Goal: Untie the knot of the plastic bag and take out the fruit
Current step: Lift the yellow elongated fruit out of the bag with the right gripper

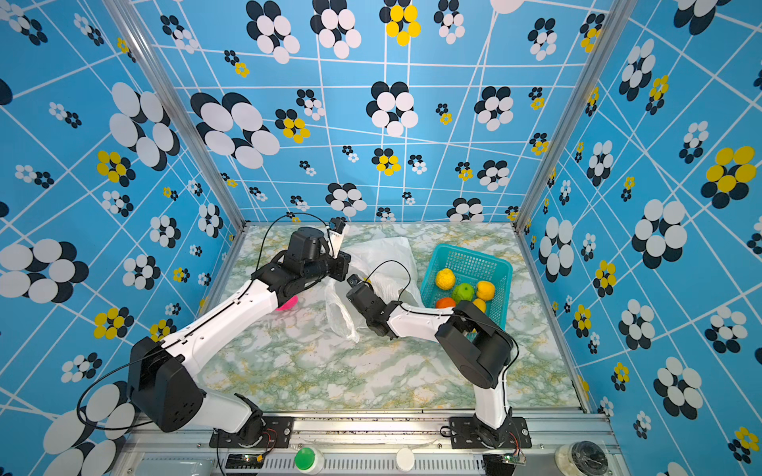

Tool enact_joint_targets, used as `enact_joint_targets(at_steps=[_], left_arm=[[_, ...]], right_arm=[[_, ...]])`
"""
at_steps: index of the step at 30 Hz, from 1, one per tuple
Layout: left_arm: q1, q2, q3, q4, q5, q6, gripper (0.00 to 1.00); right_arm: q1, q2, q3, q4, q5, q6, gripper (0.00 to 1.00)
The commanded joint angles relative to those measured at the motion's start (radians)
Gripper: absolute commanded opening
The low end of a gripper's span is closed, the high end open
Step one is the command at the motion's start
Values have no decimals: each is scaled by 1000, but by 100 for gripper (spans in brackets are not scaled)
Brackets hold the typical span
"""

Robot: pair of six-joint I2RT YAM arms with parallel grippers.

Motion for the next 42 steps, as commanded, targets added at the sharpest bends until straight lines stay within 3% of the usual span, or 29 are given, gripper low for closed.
enact_joint_targets(at_steps=[1,21,27,35,42], left_arm=[[9,-5,3,17,-17,-16,0],[17,0,2,9,-11,-18,0],[18,5,9,7,-12,-17,0],[18,0,4,6,-10,-17,0],[18,-1,5,5,-10,-15,0]], right_arm=[[-2,-80,-48,91,-41,0,17],[51,-569,-281,135,-227,70,17],[51,-721,-349,142,-236,89,17],[20,-887,-414,131,-96,155,17],[-152,-979,-454,43,17,340,15]])
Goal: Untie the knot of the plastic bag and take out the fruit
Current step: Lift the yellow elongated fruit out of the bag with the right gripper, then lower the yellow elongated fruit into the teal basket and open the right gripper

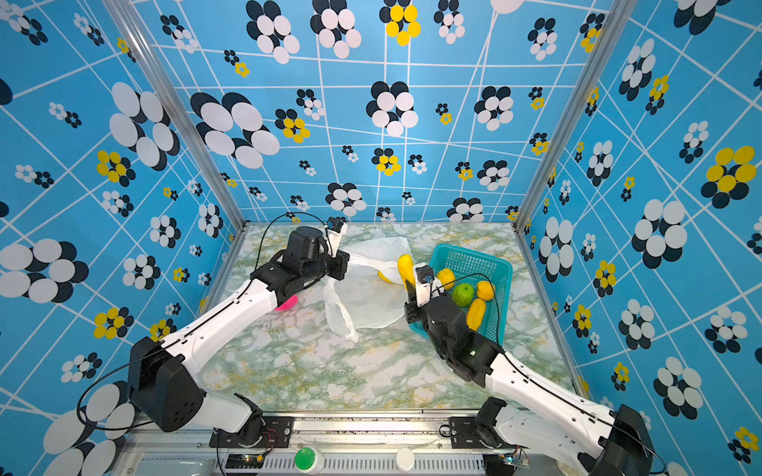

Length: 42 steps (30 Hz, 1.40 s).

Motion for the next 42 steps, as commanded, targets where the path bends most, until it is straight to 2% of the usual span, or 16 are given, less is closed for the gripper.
enact_joint_targets(at_steps=[1,6,12,17,23,25,28,35,37,40,42], left_arm=[[8,-2,4,5,-2,-8,0],[8,-5,4,6,-4,-2,0],[9,-5,4,4,7,-3,0],[11,-19,1,10,2,1,0],[16,-9,16,11,13,5,0],[16,-3,20,9,12,8,0],[19,4,26,2,11,15,0],[23,-7,24,7,34,13,0],[24,-16,13,20,35,13,0],[27,-21,9,14,34,12,0],[27,-24,6,15,34,10,0]], right_arm=[[-77,-38,-30,-68,96,142,16],[-198,-11,-12,-278,224,336,16],[-316,54,-30,-392,201,476,16],[-406,159,-5,-422,177,514,13],[-539,278,-10,-387,37,533,10],[-577,303,8,-440,31,553,6],[-609,285,-5,-483,29,578,5],[-616,252,-35,-526,9,591,14],[-616,256,-33,-532,-1,585,21],[-618,258,-35,-520,-3,583,38],[-617,262,-32,-515,-4,581,45]])
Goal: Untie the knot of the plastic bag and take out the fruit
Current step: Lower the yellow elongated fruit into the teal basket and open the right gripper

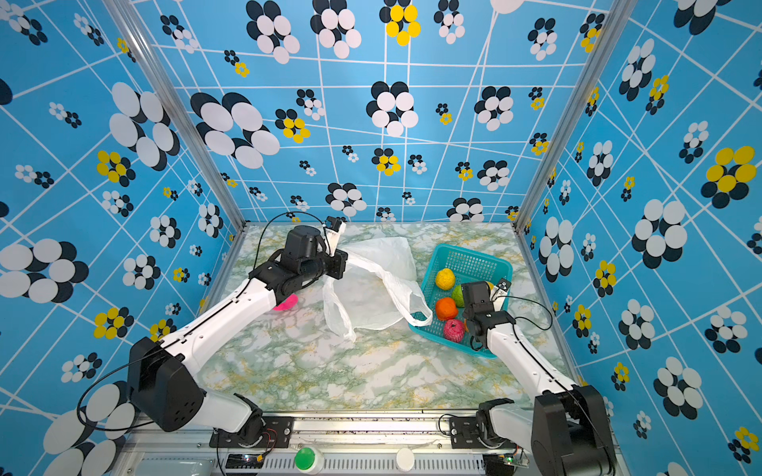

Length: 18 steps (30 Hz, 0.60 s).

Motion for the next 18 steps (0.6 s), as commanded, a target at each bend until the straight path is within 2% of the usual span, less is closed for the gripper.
enact_joint_targets(at_steps=[1,5,11,15,18], left_arm=[[9,-26,5,13,13,5,0],[8,-40,-2,18,15,3,0],[12,-32,0,21,7,6,0],[12,-25,11,13,15,5,0],[12,-34,6,21,12,6,0]], right_arm=[[-5,3,-17,-18,-7,8,49],[-5,-32,-35,-3,-8,8,59],[-5,-186,-68,6,-28,-9,57],[6,-303,-95,52,-101,-36,54],[79,-384,-90,81,-92,-85,53]])
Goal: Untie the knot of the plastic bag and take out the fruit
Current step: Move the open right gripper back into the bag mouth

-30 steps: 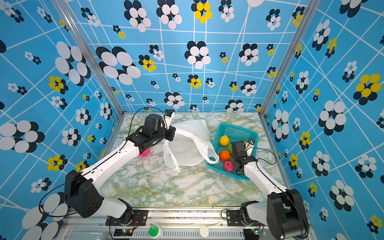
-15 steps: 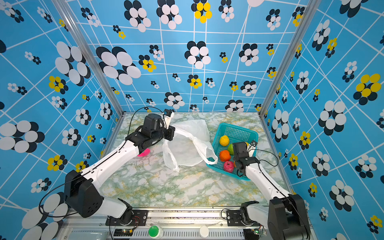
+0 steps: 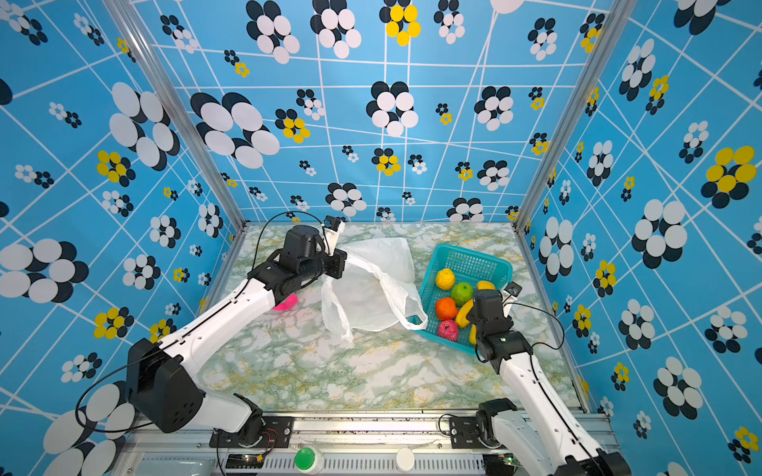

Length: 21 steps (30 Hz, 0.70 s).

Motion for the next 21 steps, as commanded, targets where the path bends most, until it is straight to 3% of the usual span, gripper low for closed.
enact_joint_targets(at_steps=[1,5,14,18,21], left_arm=[[9,-29,3,26,12,6,0],[12,-13,13,18,10,10,0],[12,-11,14,28,13,19,0],[12,-5,15,30,18,21,0],[11,0,18,30,26,20,0]], right_arm=[[88,-76,-3,58,-14,-79,52],[271,-135,17,153,11,-205,48],[649,-70,125,332,-110,-539,43],[720,-17,190,325,-212,-596,42],[771,69,252,298,-224,-626,40]])
